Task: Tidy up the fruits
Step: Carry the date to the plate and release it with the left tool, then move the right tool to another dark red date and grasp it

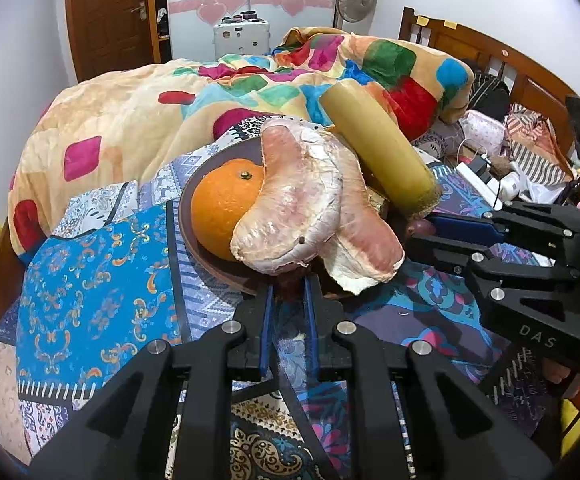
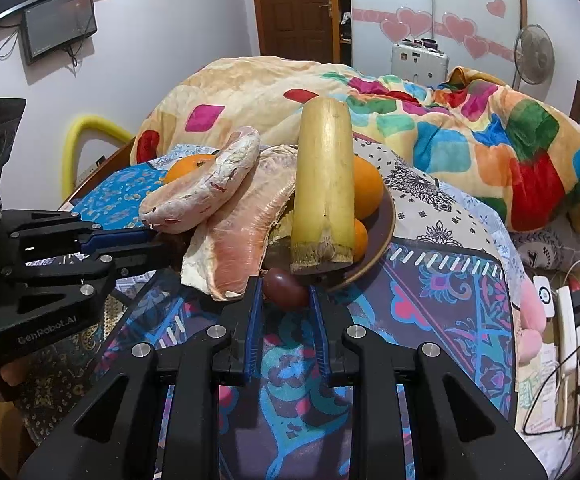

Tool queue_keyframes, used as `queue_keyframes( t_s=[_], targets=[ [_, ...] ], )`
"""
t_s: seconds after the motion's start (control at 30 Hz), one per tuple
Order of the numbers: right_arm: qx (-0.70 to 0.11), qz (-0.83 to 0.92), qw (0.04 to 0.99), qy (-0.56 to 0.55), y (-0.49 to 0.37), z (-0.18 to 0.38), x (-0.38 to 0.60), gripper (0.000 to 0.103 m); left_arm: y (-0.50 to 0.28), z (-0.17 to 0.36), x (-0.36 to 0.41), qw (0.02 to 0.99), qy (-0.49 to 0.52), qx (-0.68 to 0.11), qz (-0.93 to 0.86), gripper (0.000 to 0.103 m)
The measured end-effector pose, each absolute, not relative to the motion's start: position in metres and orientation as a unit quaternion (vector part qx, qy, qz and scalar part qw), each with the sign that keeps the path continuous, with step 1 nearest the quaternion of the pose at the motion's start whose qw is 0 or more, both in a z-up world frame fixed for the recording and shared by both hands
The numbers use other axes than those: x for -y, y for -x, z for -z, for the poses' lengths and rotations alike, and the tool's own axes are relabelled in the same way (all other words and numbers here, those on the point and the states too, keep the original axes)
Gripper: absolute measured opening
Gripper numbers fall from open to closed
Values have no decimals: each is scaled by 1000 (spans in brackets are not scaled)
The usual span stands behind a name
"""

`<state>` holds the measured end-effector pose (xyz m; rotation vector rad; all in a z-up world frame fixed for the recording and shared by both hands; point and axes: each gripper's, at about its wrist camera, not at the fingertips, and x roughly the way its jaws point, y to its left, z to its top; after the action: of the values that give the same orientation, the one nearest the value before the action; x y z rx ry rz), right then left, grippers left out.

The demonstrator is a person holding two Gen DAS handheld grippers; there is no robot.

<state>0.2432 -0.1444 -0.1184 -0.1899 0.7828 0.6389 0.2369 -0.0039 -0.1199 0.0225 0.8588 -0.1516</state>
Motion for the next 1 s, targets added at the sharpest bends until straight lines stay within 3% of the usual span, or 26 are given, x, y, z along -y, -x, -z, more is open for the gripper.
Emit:
queue_keyframes(
  t_s=[0.27, 0.53, 1.0],
  targets=[
    [-379, -303, 871, 80, -249, 120, 145, 23, -236, 122, 10, 908, -28, -413, 70, 16],
    [-395, -297, 868, 53, -258, 123, 152, 40, -230, 122, 7, 908, -18, -412, 68, 27],
    [-346, -289, 891, 54, -209, 76, 174, 40, -165, 66, 1, 939, -2, -340, 57, 28]
  ],
)
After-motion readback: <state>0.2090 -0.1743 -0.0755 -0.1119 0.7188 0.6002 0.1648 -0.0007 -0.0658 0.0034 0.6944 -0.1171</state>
